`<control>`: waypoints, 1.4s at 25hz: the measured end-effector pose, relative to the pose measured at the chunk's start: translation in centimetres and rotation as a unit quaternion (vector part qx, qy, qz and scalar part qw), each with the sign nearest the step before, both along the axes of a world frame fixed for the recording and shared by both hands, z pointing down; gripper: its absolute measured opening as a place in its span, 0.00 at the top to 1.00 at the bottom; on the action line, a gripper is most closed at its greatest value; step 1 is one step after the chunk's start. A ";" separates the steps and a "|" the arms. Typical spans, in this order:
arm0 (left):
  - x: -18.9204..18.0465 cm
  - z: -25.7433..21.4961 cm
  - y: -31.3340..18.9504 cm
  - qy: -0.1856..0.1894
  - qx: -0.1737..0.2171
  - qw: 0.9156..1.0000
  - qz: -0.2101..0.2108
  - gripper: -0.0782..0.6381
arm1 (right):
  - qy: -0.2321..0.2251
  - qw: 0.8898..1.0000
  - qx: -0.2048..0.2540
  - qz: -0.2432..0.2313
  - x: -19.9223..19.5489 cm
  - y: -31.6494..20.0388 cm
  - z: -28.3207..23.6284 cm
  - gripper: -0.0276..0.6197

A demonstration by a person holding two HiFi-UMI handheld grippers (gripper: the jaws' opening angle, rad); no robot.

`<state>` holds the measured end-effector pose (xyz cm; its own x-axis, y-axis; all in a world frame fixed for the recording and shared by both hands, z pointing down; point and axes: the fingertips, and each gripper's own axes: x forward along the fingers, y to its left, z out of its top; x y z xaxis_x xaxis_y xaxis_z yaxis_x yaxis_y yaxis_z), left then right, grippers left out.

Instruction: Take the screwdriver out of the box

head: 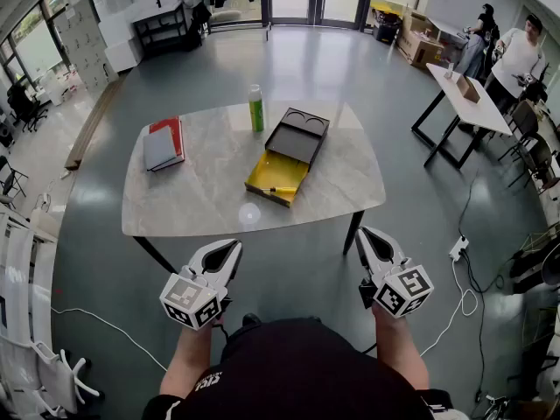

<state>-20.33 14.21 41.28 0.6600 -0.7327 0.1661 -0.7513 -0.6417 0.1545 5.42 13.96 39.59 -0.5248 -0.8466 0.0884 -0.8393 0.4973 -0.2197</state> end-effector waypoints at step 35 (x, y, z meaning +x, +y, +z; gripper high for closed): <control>10.6 2.7 -3.0 -0.050 -0.009 0.998 0.029 0.89 | -0.074 0.995 -0.068 0.001 9.7 -0.5 5.0 0.93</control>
